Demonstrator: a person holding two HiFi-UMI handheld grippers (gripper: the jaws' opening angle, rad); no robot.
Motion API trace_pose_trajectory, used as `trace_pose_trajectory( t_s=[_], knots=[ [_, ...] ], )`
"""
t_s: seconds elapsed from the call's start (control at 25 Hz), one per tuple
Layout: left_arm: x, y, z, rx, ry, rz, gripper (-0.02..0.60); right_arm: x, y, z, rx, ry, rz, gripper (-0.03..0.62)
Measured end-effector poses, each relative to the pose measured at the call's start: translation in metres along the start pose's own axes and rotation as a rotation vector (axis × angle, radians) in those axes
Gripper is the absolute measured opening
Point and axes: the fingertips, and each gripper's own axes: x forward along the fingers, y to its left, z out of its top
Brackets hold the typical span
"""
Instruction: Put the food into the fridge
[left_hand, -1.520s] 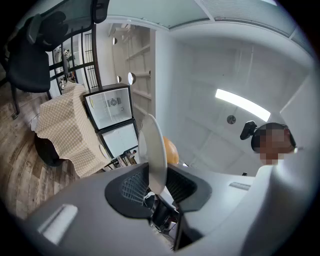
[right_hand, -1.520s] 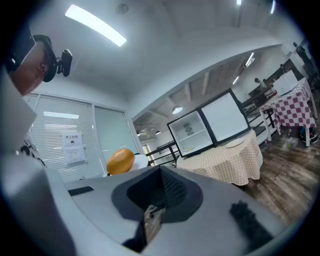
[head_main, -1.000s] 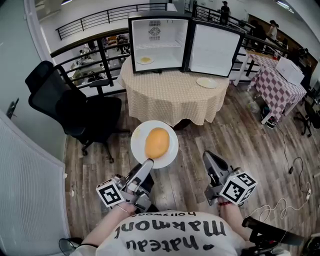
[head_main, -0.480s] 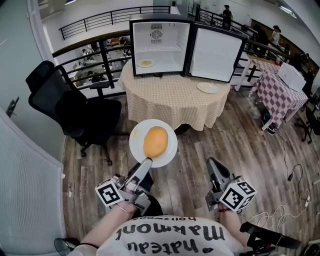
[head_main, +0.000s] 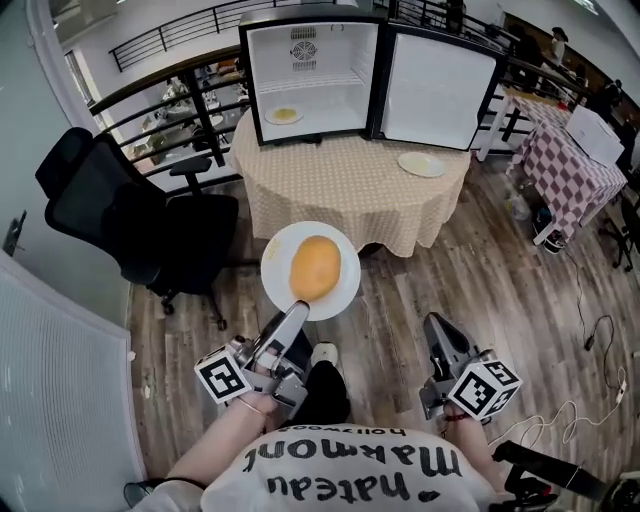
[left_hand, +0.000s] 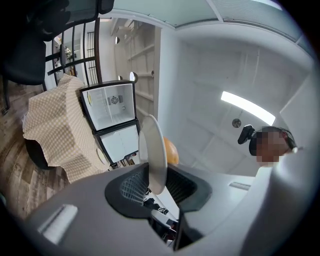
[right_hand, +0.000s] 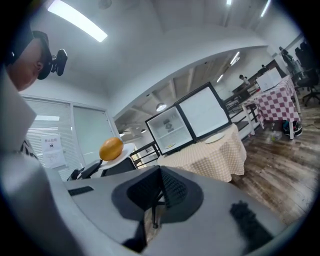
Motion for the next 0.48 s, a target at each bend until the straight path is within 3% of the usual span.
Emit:
trace_pose_trajectory(
  t_s=[0.32, 0.48],
  knots=[
    [0.074, 0.045, 0.061, -0.086, -0.033, -0.066, 0.083, 0.068, -0.034, 0.057, -0.008, -0.043, -0.051, 0.015],
    [0.108, 0.07, 0.097, -0.077, -0.023, -0.082, 0.083, 0.119, -0.04, 0.087, -0.012, -0.064, -0.034, 0.015]
  ],
)
